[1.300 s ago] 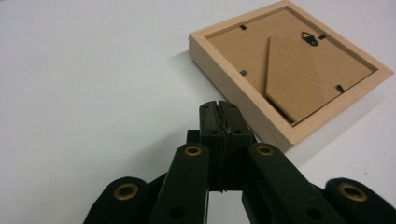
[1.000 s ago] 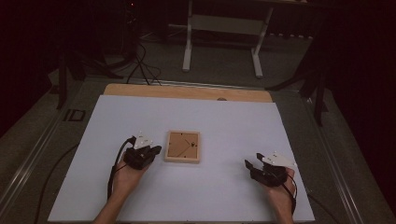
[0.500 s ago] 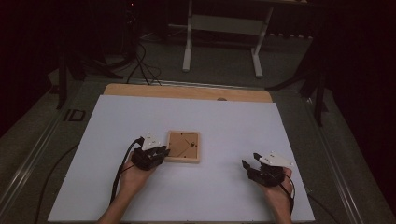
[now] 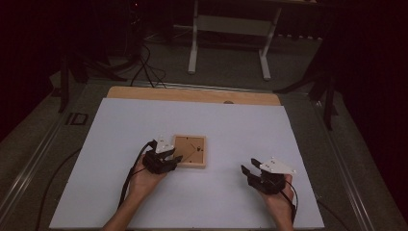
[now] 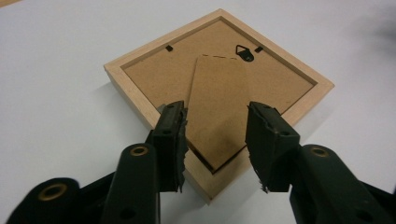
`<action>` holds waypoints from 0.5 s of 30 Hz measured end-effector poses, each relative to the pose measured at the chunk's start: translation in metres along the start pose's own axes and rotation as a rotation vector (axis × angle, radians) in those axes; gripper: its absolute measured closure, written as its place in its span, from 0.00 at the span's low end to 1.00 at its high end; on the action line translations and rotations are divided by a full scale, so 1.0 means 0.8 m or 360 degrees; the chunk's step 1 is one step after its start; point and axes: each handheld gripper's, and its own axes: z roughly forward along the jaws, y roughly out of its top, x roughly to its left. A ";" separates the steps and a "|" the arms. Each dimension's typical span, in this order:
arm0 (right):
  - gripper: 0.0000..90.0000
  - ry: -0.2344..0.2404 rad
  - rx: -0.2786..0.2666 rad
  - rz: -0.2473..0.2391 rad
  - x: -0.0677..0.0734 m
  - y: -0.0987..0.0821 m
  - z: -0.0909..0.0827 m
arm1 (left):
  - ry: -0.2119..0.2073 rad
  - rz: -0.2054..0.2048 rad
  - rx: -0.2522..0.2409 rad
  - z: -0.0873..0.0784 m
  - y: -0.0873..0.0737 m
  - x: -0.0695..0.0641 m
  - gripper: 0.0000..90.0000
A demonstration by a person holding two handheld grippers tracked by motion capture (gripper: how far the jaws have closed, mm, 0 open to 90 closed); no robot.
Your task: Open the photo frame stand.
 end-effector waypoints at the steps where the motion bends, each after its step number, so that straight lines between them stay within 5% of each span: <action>1: 0.65 0.0011 -0.0011 -0.0004 0.003 0.002 0.001 | 0.0005 0.0004 0.0001 0.001 0.001 0.000 0.62; 8: 0.91 0.0069 -0.0023 -0.0069 0.023 0.017 0.012 | 0.0004 0.0039 0.0027 0.014 0.004 -0.002 0.59; 15: 0.93 0.0103 -0.0001 -0.0113 0.036 0.027 0.028 | -0.0003 0.0051 0.0023 0.021 0.009 -0.003 0.58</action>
